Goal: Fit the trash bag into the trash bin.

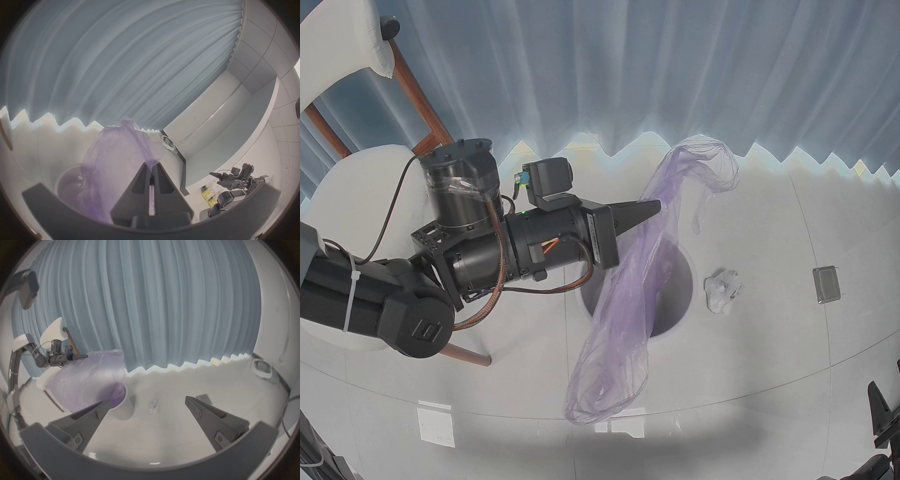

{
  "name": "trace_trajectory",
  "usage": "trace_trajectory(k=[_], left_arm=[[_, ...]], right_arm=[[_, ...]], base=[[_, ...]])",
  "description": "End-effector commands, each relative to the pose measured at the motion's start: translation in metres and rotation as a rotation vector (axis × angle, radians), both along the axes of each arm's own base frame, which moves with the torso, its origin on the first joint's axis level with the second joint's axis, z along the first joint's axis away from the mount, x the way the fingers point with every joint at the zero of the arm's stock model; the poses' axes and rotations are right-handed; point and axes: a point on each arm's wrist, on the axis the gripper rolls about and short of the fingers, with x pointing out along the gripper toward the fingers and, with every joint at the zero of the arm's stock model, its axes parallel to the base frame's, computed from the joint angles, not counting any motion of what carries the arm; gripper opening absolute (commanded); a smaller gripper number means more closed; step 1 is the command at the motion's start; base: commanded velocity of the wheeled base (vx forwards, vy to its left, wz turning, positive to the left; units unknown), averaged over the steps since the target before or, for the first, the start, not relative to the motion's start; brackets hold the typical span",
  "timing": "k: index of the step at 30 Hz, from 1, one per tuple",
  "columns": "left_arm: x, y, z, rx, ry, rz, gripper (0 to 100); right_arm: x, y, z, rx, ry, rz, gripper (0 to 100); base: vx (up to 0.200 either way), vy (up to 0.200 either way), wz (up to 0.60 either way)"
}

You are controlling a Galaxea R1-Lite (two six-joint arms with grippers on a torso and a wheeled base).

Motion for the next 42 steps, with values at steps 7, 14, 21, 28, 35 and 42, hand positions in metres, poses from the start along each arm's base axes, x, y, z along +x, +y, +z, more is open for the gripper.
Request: trace_trajectory(k=[7, 14, 21, 28, 35, 42], left_arm=[[-0.013, 0.009, 0.012, -0.009, -0.053, 0.010, 0], [-0.012, 0.009, 0.011, -0.007, -0.052, 0.012, 0], [-0.012, 0.009, 0.012, -0.009, -0.054, 0.012, 0], [-0.012, 0.009, 0.012, -0.008, -0.055, 0.012, 0], [-0.012, 0.009, 0.010, 0.004, -0.067, 0.012, 0], [-0.010, 0.008, 0.009, 0.014, -0.076, 0.013, 0]], right_arm=[[0.062, 0.016, 0.033, 0.313, 0.448, 0.241, 100], [0.093, 0.028, 0.029, 0.363, 0.664, 0.333, 100], [0.114, 0.036, 0.022, 0.351, 0.795, 0.414, 100], [0.129, 0.052, 0.015, 0.328, 0.912, 0.543, 100], [0.147, 0.075, 0.001, 0.265, 1.013, 0.635, 100], [0.174, 0.099, -0.021, 0.242, 1.037, 0.676, 100]], base=[[0.000, 0.000, 0.00], [0.000, 0.000, 0.00], [0.000, 0.000, 0.00], [0.000, 0.000, 0.00], [0.000, 0.000, 0.00], [0.000, 0.000, 0.00]])
